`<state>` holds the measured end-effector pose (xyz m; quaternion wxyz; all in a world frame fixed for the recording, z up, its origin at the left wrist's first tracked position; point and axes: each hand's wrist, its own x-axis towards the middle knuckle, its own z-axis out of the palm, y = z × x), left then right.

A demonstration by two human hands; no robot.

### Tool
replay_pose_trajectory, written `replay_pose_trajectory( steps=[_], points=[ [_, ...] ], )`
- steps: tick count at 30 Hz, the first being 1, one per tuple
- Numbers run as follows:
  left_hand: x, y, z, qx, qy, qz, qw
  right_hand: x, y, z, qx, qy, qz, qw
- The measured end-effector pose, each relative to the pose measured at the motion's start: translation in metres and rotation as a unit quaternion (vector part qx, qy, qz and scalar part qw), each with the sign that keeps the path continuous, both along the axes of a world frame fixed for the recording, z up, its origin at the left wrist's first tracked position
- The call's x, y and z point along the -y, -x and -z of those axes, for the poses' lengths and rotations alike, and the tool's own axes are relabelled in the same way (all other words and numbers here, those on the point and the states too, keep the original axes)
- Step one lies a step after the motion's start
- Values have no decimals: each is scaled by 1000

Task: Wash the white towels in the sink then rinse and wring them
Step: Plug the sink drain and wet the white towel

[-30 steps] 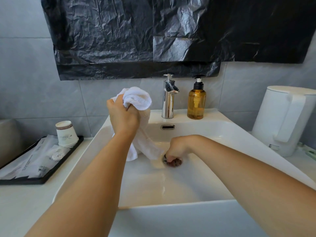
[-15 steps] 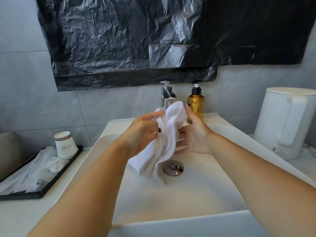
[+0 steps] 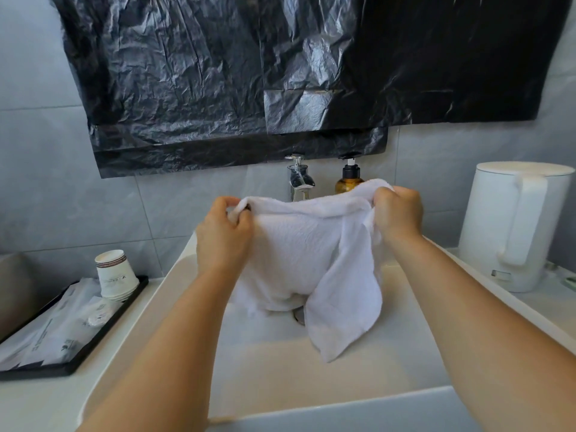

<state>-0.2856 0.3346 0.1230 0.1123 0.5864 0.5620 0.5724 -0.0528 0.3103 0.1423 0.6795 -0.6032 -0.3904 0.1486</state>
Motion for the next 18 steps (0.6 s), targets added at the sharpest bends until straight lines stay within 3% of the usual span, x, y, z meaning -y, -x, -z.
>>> replay_pose_trajectory(
  steps=[2,4,6,8,11,13,15,16,18],
  points=[
    [-5,9,3,-129,142,-4,981,-2,-6,1,0,-7,40,999],
    [-9,10,15,-263,261,30,928,-3,-11,3,-5,-4,71,997],
    [-12,9,19,-284,269,32,920,-3,-12,6,46,41,74,995],
    [-12,11,13,-255,187,4,949,0,-6,9,131,86,20,987],
    [-6,9,2,-41,91,66,993,6,6,16,285,173,-125,934],
    [5,3,-4,131,100,169,972,0,12,27,359,226,-219,878],
    [13,-1,-9,234,101,213,943,-5,16,35,452,292,-222,813],
    [14,-2,-11,234,98,218,942,-9,14,34,466,306,-193,807],
    [12,1,-9,106,107,216,965,-10,5,28,437,250,-93,859]
  ],
)
